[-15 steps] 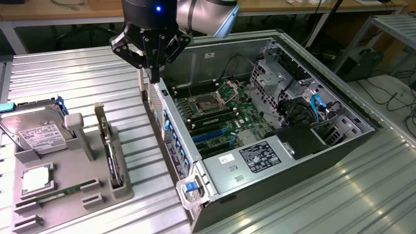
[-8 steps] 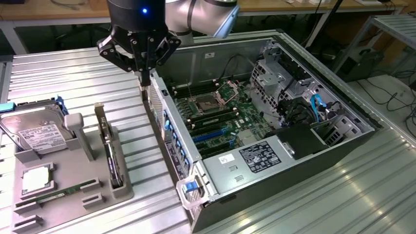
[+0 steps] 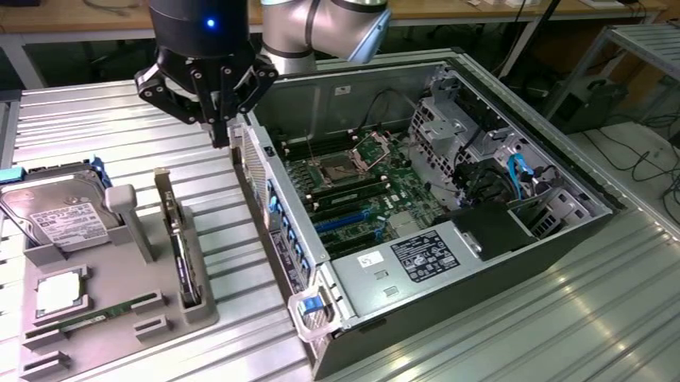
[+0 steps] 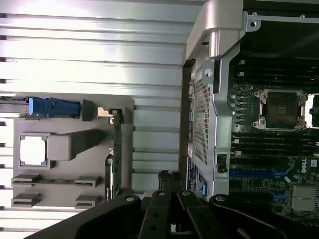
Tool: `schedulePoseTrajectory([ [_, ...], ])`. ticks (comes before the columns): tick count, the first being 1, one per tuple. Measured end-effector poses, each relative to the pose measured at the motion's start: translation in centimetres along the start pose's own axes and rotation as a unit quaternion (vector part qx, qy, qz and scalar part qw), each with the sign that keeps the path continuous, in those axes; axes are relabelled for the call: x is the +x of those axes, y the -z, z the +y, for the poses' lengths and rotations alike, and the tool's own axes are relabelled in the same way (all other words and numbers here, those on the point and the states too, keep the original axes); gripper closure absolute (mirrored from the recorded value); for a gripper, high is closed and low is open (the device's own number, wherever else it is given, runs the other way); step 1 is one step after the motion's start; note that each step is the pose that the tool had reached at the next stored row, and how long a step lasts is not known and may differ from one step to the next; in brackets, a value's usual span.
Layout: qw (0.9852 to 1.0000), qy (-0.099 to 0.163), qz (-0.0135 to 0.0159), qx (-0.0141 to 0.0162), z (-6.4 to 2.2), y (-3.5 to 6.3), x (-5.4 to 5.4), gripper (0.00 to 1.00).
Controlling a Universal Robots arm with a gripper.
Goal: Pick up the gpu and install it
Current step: 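Reach for the gpu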
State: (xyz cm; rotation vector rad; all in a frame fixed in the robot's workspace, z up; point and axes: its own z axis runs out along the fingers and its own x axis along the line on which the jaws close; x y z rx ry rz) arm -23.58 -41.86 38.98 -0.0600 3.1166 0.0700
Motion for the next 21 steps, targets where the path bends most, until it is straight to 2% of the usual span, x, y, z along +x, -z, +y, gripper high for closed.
schedulePoseTrajectory([
  [21,1.0000,0.000,0.0001,0.0000,-0.74,-0.04,5.1,0.89],
])
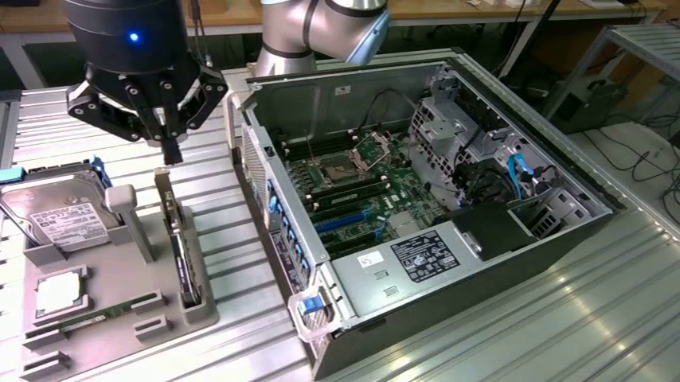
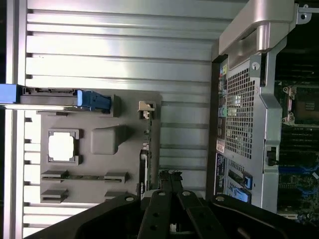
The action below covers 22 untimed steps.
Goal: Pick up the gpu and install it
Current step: 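Reach for the gpu, then pick up the gpu and move the gpu toward the slot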
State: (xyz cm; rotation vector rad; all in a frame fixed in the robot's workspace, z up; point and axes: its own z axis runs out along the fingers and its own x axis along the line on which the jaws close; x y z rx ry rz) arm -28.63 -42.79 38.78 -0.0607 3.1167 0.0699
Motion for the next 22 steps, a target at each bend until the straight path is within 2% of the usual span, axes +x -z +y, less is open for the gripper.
schedulePoseTrajectory([
  [12,1.0000,0.000,0.0001,0.0000,-0.34,-0.03,2.6,0.89],
  [22,1.0000,0.000,0.0001,0.0000,-0.34,-0.03,2.6,0.89],
])
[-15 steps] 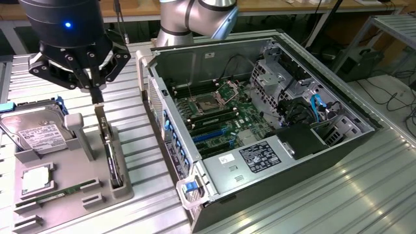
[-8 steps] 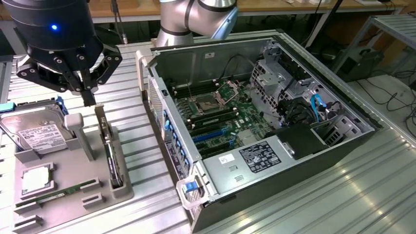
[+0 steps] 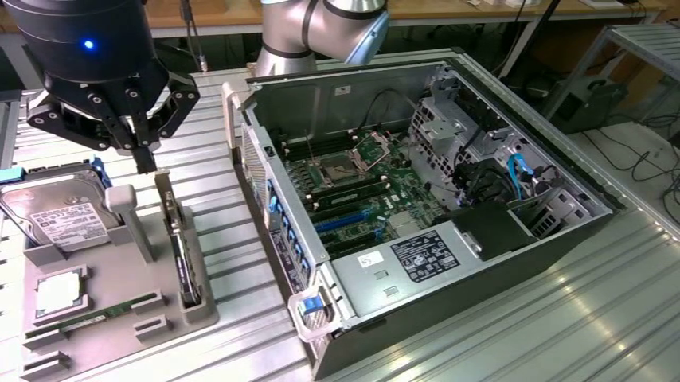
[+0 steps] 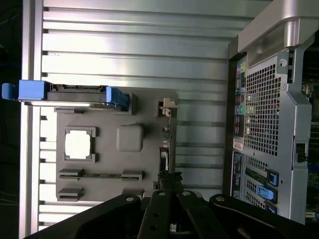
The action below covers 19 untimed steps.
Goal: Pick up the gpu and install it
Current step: 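Pick up the gpu and move the gpu toward the slot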
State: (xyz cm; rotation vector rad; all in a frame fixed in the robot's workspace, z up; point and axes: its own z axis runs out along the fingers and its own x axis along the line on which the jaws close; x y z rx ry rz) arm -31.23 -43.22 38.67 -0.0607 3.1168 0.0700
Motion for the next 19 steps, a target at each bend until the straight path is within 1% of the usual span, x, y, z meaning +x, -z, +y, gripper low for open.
schedulePoseTrajectory([
  [5,1.0000,0.000,-0.0001,0.0000,0.00,0.00,0.0,0.89],
  [8,1.0000,0.000,-0.0001,0.0000,0.00,0.00,0.0,0.71],
  [9,1.0000,0.000,-0.0001,0.0000,0.00,0.00,0.0,0.71],
  [10,1.0000,0.000,-0.0001,0.0000,0.00,0.00,0.0,0.64],
  [11,1.0000,0.000,-0.0001,0.0000,0.00,0.00,0.0,0.64],
  [12,1.0000,0.000,-0.0001,0.0000,0.00,0.00,0.0,0.58],
  [13,1.0000,0.000,-0.0001,0.0000,0.00,0.00,0.0,0.58],
  [14,1.0000,0.000,-0.0001,0.0000,0.00,0.00,0.0,0.46],
  [15,1.0000,0.000,-0.0001,0.0004,0.03,-0.01,0.0,0.40],
  [16,1.0000,0.000,0.0002,0.0036,0.28,-0.07,0.0,0.35],
  [17,1.0000,0.001,0.0004,0.0077,0.51,-0.14,0.0,0.28],
  [18,0.9999,0.001,0.0007,0.0131,0.83,-0.24,0.0,0.28],
  [19,0.9999,0.001,0.0008,0.0166,1.06,-0.34,0.0,0.28],
])
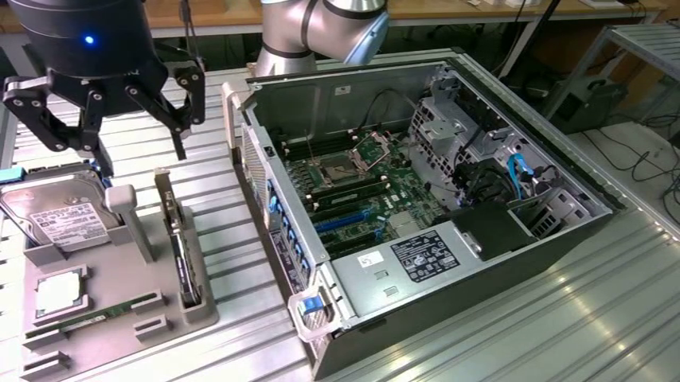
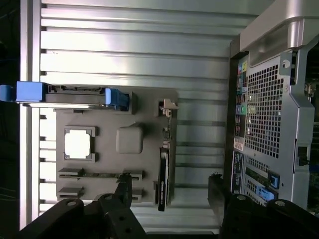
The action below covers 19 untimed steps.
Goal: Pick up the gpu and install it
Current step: 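Pick up the gpu and move the gpu toward the slot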
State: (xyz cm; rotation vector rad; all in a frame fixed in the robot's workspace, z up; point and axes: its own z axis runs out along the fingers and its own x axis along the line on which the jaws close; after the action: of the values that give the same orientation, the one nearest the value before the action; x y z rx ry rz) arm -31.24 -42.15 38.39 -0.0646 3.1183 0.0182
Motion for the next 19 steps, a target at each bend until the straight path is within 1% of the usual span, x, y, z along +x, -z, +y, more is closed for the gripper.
schedulePoseTrajectory([
  [1,1.0000,0.001,0.0001,0.0014,0.06,-0.18,0.0,0.28],
  [4,1.0000,0.003,0.0002,0.0016,0.06,-0.71,0.0,0.28],
  [6,1.0000,0.005,0.0002,0.0016,0.05,-1.31,-0.1,0.28],
  [11,1.0000,0.008,0.0002,0.0017,-0.03,-2.15,-0.1,0.28],
  [13,1.0000,0.008,0.0002,0.0017,-0.04,-2.87,0.0,0.28],
  [16,1.0000,0.009,0.0003,0.0017,-0.11,-3.32,0.0,0.28],
  [19,1.0000,0.008,0.0002,0.0016,-0.33,-3.50,0.0,0.28],
])
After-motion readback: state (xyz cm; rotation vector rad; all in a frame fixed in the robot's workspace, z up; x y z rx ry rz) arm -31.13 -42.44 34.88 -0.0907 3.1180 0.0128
